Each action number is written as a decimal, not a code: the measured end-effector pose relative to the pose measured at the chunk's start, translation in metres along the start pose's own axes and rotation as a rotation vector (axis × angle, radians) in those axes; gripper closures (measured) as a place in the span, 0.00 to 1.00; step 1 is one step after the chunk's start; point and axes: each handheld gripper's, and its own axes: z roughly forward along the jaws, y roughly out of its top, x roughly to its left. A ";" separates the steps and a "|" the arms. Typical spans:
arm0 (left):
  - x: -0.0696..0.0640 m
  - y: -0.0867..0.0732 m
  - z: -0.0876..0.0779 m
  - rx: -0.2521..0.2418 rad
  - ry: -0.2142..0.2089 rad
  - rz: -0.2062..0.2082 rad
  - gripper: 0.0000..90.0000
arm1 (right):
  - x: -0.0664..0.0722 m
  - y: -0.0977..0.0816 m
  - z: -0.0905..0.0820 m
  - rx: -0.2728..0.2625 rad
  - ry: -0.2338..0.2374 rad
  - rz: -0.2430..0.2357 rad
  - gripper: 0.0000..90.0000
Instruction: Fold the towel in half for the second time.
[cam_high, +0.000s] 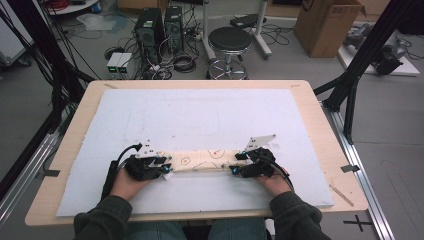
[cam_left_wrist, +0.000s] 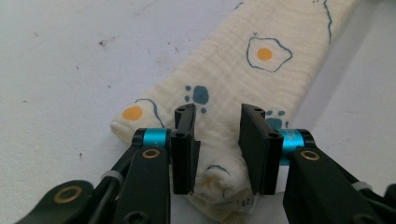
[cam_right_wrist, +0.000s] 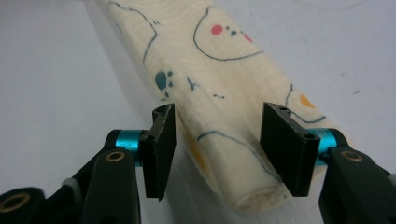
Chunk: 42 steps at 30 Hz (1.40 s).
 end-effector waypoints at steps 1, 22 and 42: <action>0.000 0.000 0.000 0.003 0.001 0.003 0.73 | 0.000 0.004 -0.003 -0.029 0.008 0.010 0.49; -0.001 -0.001 0.001 -0.006 0.009 -0.001 0.73 | -0.004 0.001 0.007 0.046 -0.037 -0.024 0.52; 0.001 -0.006 0.001 -0.030 0.006 -0.003 0.73 | -0.006 -0.012 -0.006 0.020 -0.065 -0.035 0.49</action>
